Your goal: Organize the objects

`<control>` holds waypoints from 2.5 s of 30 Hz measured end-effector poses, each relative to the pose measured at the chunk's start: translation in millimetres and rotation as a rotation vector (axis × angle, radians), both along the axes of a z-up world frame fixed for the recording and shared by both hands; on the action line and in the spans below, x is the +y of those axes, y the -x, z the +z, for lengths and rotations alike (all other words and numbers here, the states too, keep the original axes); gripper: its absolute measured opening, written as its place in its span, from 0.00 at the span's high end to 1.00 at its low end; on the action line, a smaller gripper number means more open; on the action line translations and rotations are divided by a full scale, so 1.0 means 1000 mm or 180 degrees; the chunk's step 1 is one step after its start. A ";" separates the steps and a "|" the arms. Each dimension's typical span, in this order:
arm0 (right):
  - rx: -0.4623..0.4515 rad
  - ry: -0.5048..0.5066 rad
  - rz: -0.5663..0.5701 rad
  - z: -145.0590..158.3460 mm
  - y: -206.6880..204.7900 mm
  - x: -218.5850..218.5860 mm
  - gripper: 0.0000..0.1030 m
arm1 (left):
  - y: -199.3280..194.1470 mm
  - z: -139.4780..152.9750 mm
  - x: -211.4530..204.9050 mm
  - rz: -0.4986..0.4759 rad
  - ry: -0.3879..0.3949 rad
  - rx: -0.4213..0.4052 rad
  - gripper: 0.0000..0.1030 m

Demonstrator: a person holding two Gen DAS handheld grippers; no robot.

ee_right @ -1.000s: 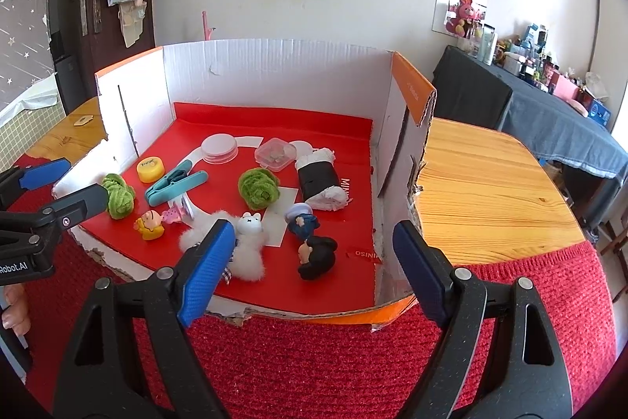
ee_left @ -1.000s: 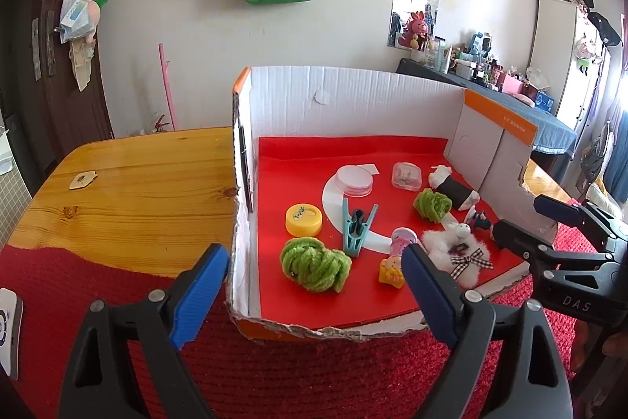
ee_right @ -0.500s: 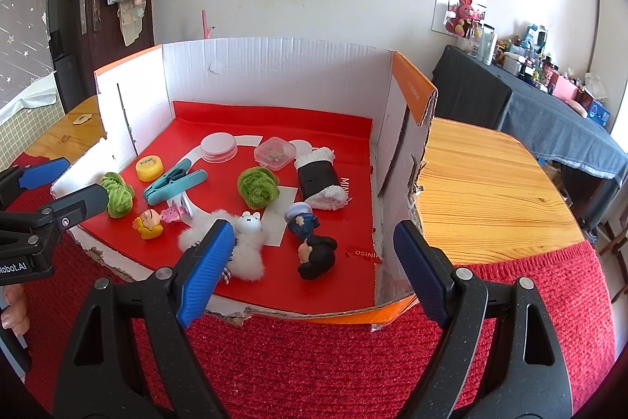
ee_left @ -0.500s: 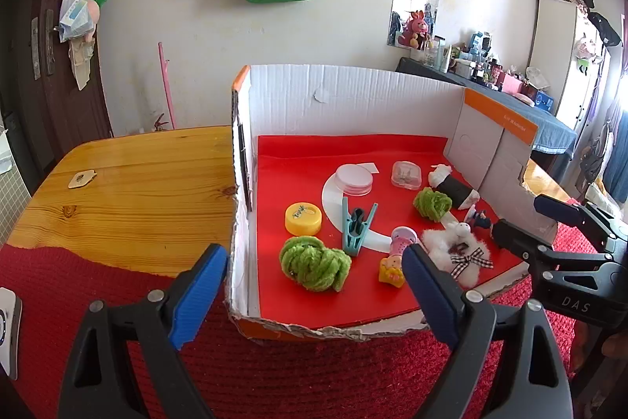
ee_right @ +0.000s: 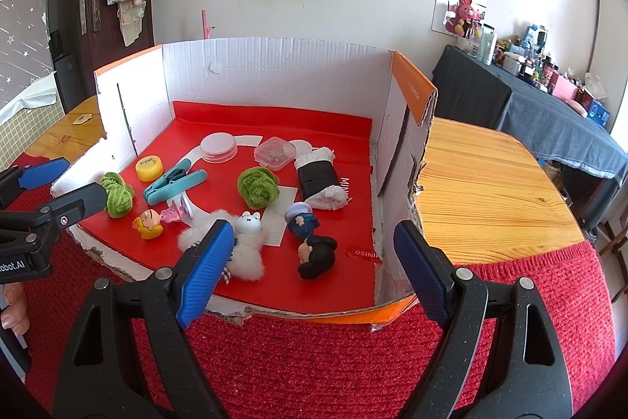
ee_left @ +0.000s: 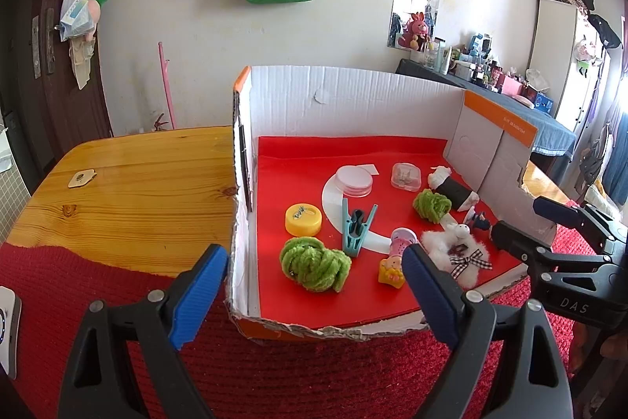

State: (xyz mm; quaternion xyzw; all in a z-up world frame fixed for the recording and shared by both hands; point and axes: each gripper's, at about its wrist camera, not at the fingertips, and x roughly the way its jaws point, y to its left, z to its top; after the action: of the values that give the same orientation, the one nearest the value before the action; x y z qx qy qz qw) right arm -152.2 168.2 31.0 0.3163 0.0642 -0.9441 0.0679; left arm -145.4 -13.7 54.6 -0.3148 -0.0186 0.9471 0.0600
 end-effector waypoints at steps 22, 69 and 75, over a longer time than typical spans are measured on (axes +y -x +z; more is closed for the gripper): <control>-0.0001 -0.0003 0.0000 0.000 0.000 0.000 0.18 | 0.001 0.000 0.002 0.0000 -0.0003 0.0007 0.11; 0.0102 0.0063 -0.0032 0.022 -0.028 0.011 0.18 | -0.022 0.012 0.011 -0.0074 -0.0005 0.0125 0.11; -0.0040 0.0196 0.0024 0.021 -0.050 0.011 0.09 | -0.041 0.013 0.010 -0.0088 -0.0055 0.0050 0.07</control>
State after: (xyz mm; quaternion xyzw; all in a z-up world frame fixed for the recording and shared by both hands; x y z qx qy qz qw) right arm -102.1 178.9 52.3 0.3198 0.0358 -0.9433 0.0815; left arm -104.5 -4.1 67.1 -0.3071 -0.0220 0.9484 0.0760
